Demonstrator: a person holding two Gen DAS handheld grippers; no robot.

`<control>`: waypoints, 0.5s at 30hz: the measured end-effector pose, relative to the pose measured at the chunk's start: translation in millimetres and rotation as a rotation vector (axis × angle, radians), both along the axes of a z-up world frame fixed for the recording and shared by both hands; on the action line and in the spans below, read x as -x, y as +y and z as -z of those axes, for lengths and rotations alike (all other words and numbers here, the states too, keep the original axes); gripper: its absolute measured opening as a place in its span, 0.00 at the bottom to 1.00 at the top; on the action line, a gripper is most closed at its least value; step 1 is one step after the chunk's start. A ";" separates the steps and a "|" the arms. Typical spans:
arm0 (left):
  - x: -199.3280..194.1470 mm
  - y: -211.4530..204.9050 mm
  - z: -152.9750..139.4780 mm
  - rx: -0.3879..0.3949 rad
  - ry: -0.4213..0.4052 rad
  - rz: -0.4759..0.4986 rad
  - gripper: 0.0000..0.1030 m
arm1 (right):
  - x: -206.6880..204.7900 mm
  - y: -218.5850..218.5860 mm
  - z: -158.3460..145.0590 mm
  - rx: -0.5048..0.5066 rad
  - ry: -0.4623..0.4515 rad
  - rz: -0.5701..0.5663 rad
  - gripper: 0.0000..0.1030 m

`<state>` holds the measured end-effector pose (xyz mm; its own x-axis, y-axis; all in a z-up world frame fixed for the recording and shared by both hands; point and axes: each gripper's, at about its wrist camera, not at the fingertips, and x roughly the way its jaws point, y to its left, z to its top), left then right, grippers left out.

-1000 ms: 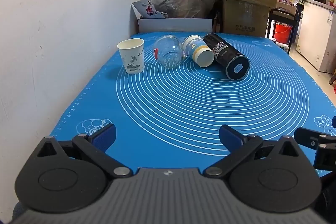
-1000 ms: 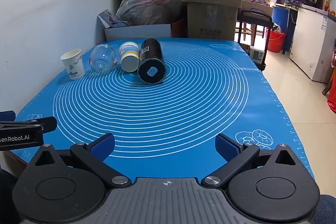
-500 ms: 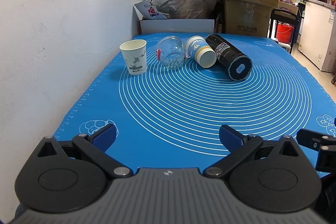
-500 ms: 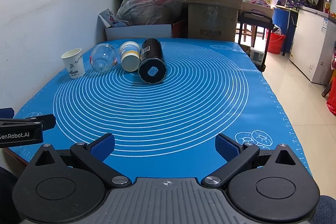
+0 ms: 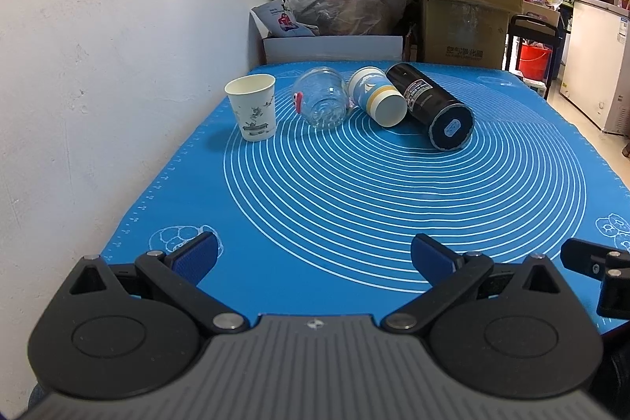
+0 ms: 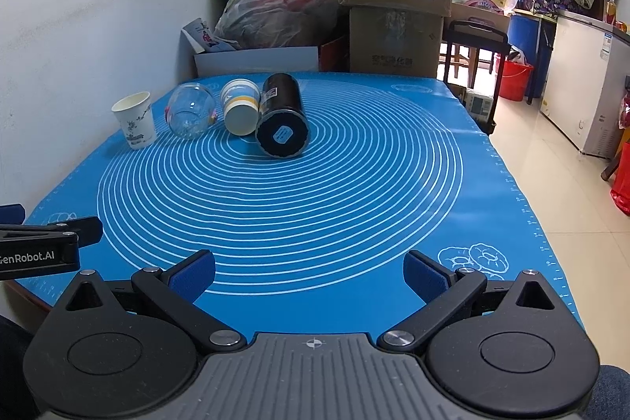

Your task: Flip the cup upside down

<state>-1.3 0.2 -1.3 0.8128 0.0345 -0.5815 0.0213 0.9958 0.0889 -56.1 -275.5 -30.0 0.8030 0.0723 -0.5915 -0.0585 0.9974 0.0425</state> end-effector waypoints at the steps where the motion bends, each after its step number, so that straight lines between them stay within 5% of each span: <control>1: -0.3 0.1 0.3 0.001 0.001 -0.001 1.00 | 0.1 0.0 0.0 0.001 0.000 0.000 1.00; 15: -0.1 1.8 0.2 0.000 0.002 -0.001 1.00 | 0.4 -0.4 0.0 0.001 0.000 0.001 1.00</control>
<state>-1.2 2.0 -1.5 0.8115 0.0351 -0.5833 0.0208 0.9958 0.0888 -56.5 -275.8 -30.1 0.8032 0.0708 -0.5915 -0.0571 0.9975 0.0419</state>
